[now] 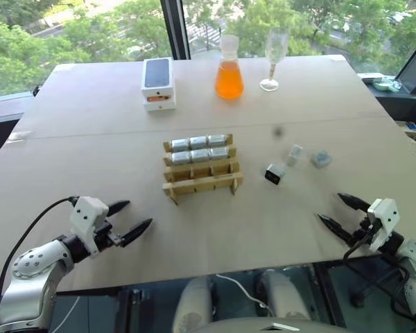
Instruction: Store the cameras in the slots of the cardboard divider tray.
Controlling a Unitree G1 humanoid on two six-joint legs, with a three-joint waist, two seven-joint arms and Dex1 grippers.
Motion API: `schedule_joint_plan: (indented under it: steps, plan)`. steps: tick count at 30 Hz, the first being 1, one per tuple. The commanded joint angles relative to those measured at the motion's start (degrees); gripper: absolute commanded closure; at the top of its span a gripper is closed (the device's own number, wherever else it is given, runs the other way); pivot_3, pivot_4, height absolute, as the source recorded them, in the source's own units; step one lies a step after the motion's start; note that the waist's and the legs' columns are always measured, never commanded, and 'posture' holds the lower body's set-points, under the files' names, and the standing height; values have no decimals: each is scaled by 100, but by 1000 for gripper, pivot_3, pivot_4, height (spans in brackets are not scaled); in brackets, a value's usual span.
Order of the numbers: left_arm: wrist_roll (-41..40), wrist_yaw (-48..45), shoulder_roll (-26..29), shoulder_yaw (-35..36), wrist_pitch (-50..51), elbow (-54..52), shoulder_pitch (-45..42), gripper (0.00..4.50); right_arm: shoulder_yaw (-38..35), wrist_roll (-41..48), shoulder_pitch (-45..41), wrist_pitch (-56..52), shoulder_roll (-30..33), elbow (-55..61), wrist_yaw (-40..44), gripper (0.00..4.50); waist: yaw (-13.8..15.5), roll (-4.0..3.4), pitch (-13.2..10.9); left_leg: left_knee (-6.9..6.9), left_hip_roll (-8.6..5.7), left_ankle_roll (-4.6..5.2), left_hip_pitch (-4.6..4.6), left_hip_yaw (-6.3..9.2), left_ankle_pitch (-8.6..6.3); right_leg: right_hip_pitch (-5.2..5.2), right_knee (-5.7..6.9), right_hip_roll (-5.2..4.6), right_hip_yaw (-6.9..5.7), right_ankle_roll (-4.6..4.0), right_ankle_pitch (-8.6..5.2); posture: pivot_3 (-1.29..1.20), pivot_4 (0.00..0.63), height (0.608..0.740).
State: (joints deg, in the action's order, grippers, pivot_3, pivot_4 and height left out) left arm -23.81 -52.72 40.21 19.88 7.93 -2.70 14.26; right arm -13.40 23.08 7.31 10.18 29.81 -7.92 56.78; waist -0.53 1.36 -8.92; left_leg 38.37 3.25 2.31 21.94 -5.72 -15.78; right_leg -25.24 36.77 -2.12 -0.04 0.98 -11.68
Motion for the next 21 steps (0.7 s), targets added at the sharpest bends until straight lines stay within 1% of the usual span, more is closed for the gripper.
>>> schedule_joint_plan:
  steps: [1, 4, 9, 15, 18, 20, 21]
  plan:
    - [1, 103, -86, 85, -41, -98, 80, 0, -34, -48, -204, 20, 97, -81, -68, 51, -2, 0, 0, 0, 0, 0, 0, 0, 0, 0, 0, 0, 0, 0, 0, 0, 150, 740]
    - [7, 233, -145, 117, -12, -2, -13, 0, 8, -103, -389, -169, 87, -101, -224, 51, -8, -1, -1, 2, -1, 0, -2, -6, 0, 0, 0, -1, 5, 1, 1, 0, 150, 740]
    - [17, 204, -103, 135, -35, -10, -76, 0, 42, -124, -444, -270, 25, -73, -331, 51, 4, -1, -1, 0, 2, 0, 1, 6, 0, 0, 1, 8, -4, -1, 0, 0, 150, 740]
    - [-187, -207, 111, 196, -11, -117, -139, 0, 191, -100, -568, -405, -109, 61, -497, 51, -5, 5, -2, 1, -1, 0, 4, 0, 0, -2, -1, 4, 0, -2, 0, 0, 150, 740]
    - [-665, -662, 307, 297, 268, -347, -201, 0, 130, -293, -860, -492, -195, -143, -966, 51, -20, 5, -3, 1, 0, 0, 4, -2, 0, -6, 0, 5, 1, -1, 0, 0, 150, 740]
    - [-957, -1038, 493, 355, 336, -531, -296, 0, 92, -510, -1181, -483, -289, -338, -1438, 51, -22, 5, -4, 3, 1, 0, 9, -3, 0, -12, 2, 6, 2, 0, 1, 0, 150, 740]
    - [-1171, -1206, 611, 391, 455, -654, -417, 0, 127, -575, -1350, -649, -341, -345, -1658, 51, -24, 6, -4, 3, 1, 0, 10, -4, 1, -13, 3, 7, 3, -1, 1, 0, 150, 740]
